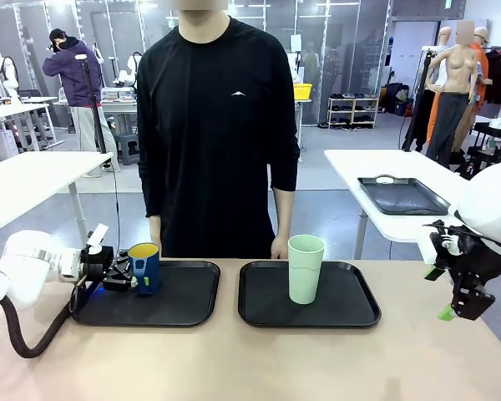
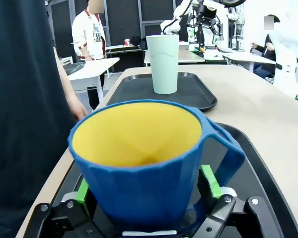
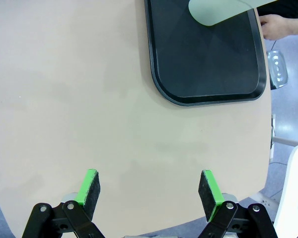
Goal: Sort and store the cups by type.
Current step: Pick up the Handle plastic cup and place it into the empty Flat Tray.
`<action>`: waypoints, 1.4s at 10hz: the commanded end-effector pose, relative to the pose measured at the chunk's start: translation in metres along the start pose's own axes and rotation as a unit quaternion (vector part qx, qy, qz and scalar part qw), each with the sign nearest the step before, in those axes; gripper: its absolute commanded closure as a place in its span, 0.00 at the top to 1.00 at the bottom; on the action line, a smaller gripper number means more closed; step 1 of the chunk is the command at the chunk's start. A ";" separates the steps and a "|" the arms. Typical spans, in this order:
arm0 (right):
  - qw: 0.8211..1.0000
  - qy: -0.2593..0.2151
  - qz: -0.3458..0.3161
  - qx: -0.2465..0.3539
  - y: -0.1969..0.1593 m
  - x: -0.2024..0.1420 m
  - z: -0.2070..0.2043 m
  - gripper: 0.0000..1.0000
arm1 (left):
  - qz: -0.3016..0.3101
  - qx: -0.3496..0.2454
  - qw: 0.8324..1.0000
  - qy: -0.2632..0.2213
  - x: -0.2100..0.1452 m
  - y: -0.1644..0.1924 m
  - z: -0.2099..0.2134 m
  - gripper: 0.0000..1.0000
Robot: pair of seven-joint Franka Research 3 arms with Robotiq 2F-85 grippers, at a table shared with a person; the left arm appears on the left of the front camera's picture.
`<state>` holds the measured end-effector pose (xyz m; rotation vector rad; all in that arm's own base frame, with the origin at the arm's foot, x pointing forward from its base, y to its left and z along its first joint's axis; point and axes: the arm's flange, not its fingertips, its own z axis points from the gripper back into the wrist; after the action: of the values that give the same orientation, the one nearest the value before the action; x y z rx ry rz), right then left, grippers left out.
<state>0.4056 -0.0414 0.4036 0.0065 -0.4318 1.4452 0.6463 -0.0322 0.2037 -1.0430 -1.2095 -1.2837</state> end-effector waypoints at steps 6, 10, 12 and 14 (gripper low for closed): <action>1.000 0.008 -0.009 -0.003 0.001 0.002 0.000 1.00 | 0.014 0.051 0.998 -0.015 -0.004 -0.027 0.039 1.00; 1.000 0.008 -0.009 -0.003 0.001 0.002 0.000 1.00 | 0.004 0.092 0.996 -0.007 0.005 -0.053 0.066 1.00; 1.000 0.008 -0.009 -0.003 0.001 0.002 0.000 1.00 | 0.004 0.102 0.995 -0.003 0.007 -0.054 0.072 1.00; 1.000 0.008 -0.009 -0.003 0.001 0.002 0.000 1.00 | 0.015 0.082 0.996 -0.006 0.000 -0.043 0.072 1.00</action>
<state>0.4056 -0.0414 0.4036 0.0065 -0.4318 1.4452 0.5953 0.0393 0.2091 -0.9412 -1.2812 -1.1314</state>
